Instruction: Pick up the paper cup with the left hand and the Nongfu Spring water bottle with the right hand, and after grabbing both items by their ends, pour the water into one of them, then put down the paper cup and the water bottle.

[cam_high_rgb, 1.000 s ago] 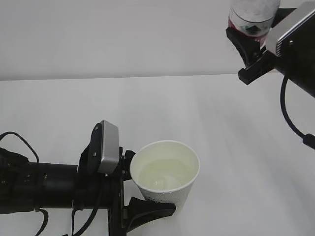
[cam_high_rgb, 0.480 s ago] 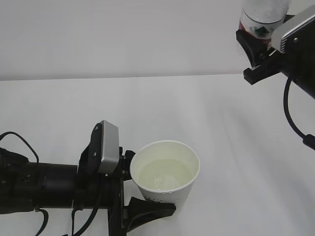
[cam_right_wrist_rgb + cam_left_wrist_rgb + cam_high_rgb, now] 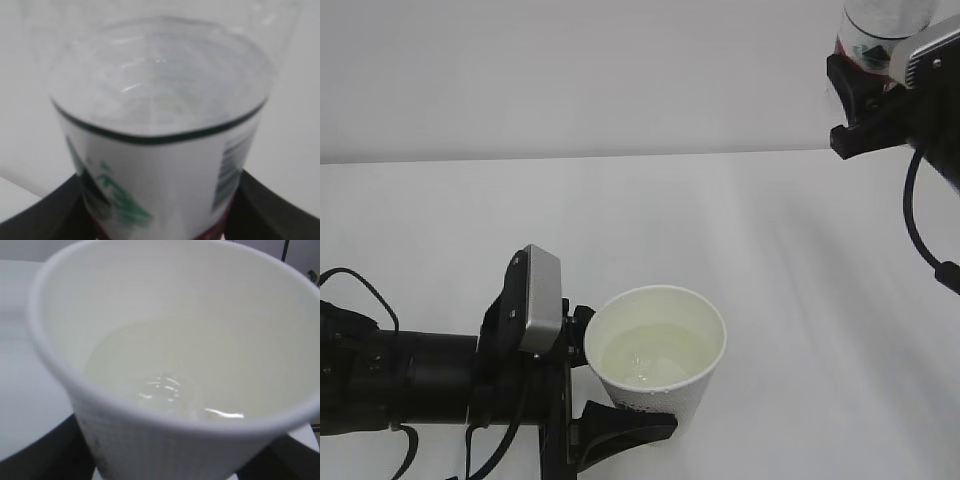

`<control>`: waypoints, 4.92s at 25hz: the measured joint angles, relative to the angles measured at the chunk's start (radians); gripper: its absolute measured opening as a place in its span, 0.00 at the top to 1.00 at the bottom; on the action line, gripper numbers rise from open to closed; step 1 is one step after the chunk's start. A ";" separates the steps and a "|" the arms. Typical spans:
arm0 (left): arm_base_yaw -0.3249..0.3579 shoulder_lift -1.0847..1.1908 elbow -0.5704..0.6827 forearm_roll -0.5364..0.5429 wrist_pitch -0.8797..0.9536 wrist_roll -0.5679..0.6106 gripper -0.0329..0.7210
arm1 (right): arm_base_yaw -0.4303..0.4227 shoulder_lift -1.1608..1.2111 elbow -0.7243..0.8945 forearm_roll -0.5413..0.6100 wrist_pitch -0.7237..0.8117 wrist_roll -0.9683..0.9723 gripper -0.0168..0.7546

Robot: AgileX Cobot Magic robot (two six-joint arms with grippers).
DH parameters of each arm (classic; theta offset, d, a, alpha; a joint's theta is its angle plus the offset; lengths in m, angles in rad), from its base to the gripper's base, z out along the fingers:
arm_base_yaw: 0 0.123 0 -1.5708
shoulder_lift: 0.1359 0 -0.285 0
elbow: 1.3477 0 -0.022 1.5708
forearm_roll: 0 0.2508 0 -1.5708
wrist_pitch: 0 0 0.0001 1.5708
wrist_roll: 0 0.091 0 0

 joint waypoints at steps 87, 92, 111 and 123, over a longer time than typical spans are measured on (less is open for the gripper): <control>0.000 0.000 0.000 0.000 0.000 0.000 0.25 | 0.000 0.070 0.001 0.243 0.222 0.159 0.35; 0.000 0.000 0.000 0.000 0.000 0.000 0.25 | 0.000 0.092 0.001 0.219 0.165 0.166 0.35; 0.000 0.000 0.000 -0.001 0.000 0.000 0.25 | 0.000 0.251 0.001 0.188 0.107 0.202 0.35; 0.000 0.000 0.000 -0.001 0.000 0.000 0.25 | 0.000 0.340 -0.005 0.164 0.029 0.219 0.35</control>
